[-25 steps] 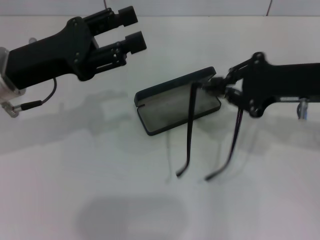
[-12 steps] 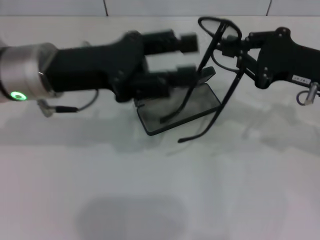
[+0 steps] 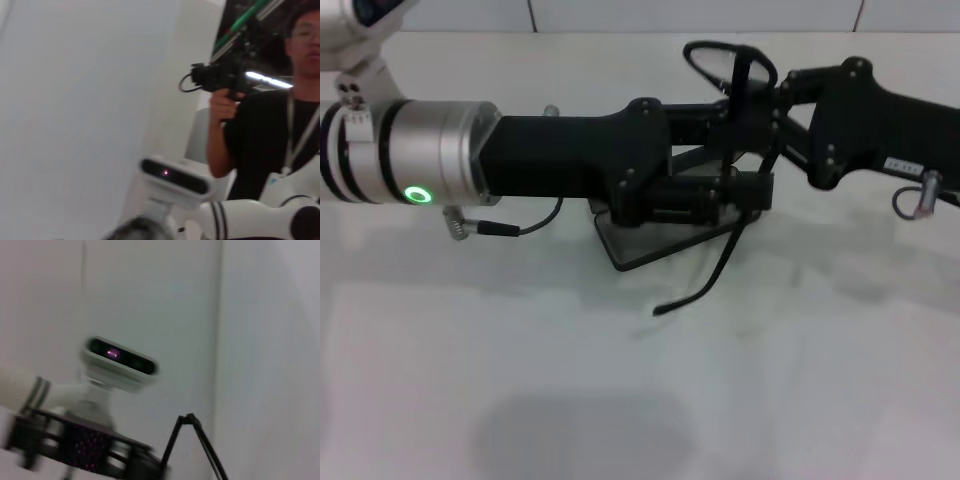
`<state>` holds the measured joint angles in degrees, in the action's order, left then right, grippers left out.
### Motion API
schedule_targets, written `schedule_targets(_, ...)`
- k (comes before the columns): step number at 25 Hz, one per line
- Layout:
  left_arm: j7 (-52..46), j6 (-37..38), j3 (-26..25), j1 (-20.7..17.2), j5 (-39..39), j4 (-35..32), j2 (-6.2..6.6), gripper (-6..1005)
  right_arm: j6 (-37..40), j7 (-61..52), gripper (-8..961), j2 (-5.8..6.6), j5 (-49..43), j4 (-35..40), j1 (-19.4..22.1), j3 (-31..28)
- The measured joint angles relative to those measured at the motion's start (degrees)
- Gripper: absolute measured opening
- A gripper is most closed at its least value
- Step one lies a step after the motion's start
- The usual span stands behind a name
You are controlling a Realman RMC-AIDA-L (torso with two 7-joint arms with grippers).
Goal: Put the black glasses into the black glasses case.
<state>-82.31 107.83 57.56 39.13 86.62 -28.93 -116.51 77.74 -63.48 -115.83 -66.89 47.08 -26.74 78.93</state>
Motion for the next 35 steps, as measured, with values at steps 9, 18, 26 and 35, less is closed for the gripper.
schedule_targets(9, -0.4, -1.6, 0.1, 0.1, 1.6, 0.0, -0.52, 684, 3.1, 0.1, 95, 0.2, -1.0, -0.7, -0.8, 0.0)
schedule_targets(18, 0.8, -0.7, -0.4, -2.5, 0.0, -0.4, 1.48, 684, 12.3, 0.1, 94, 0.57, -0.5, -5.2, -0.1, -12.3)
schedule_targets(26, 3.6, -3.2, 0.0, -1.9, 5.0, 0.0, 1.51, 684, 26.5, 0.1, 94, -0.14, 4.7, -10.5, -1.3, -22.1)
schedule_targets(35, 4.8, -2.8, 0.2, 3.7, 13.2, -0.5, -2.72, 684, 25.8, 5.4, 94, -0.41, 9.6, -25.0, -10.1, -20.4)
